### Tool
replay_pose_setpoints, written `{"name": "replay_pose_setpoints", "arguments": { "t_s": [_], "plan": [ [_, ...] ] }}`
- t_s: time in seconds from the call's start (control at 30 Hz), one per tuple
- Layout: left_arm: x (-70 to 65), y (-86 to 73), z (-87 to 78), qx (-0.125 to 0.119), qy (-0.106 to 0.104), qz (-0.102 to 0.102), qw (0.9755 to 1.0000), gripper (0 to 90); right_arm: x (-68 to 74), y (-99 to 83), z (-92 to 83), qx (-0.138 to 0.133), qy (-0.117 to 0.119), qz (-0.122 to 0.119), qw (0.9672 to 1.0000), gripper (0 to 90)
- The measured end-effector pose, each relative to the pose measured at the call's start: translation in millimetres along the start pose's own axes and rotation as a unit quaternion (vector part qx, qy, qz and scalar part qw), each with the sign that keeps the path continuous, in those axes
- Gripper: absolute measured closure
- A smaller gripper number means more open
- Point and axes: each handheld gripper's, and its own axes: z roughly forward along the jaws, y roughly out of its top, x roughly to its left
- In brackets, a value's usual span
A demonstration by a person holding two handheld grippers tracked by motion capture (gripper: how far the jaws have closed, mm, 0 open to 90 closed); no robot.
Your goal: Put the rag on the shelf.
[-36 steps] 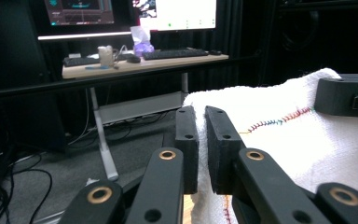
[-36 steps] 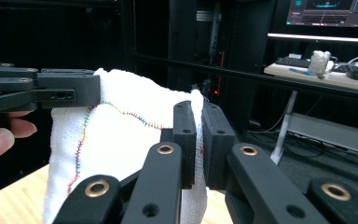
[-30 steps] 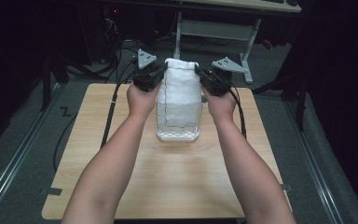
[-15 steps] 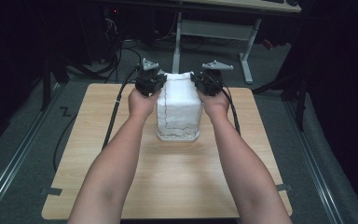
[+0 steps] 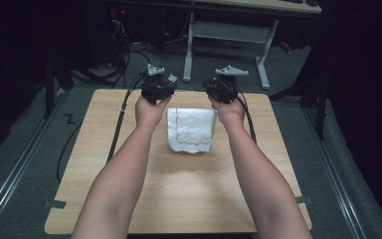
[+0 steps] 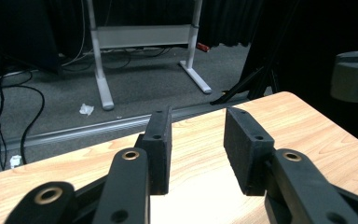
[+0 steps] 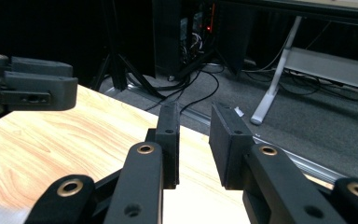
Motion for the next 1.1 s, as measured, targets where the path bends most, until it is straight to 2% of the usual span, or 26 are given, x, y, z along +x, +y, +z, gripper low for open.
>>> {"name": "replay_pose_setpoints", "arguments": {
  "t_s": [0.23, 0.4, 0.47, 0.73, 1.03, 1.1],
  "plan": [
    [-2.5, 1.1, -6.7, -0.01, 0.001, -0.001, 1.0, 59.4, 0.9, 1.0, -6.8, -0.002, 0.004, -0.008, 1.0, 72.7],
    [-10.1, 0.7, -15.8, -0.019, -0.001, 0.019, 0.9996, 58.5, 2.4, -4.9, -12.5, -0.006, 0.004, -0.008, 0.9999, 71.1],
    [-11.1, 0.4, -17.9, -0.022, -0.002, 0.019, 0.9996, 58.4, 2.8, -5.8, -12.8, -0.002, 0.007, -0.009, 0.9999, 70.2],
    [-13.7, -3.2, -36.8, -0.034, -0.002, 0.025, 0.9991, 56.3, 9.0, -12.2, -27.6, -0.006, 0.013, -0.015, 0.9998, 66.1],
    [-9.9, -13.6, -56.4, -0.03, 0.0, 0.035, 0.9989, 52.9, 12.5, -22.5, -46.7, -0.01, 0.014, -0.025, 0.9995, 61.9],
    [-9.1, -18.1, -65.6, -0.031, -0.01, 0.039, 0.9987, 52.3, 12.6, -28.7, -54.7, -0.012, 0.01, -0.033, 0.9993, 60.7]
  ]
}}
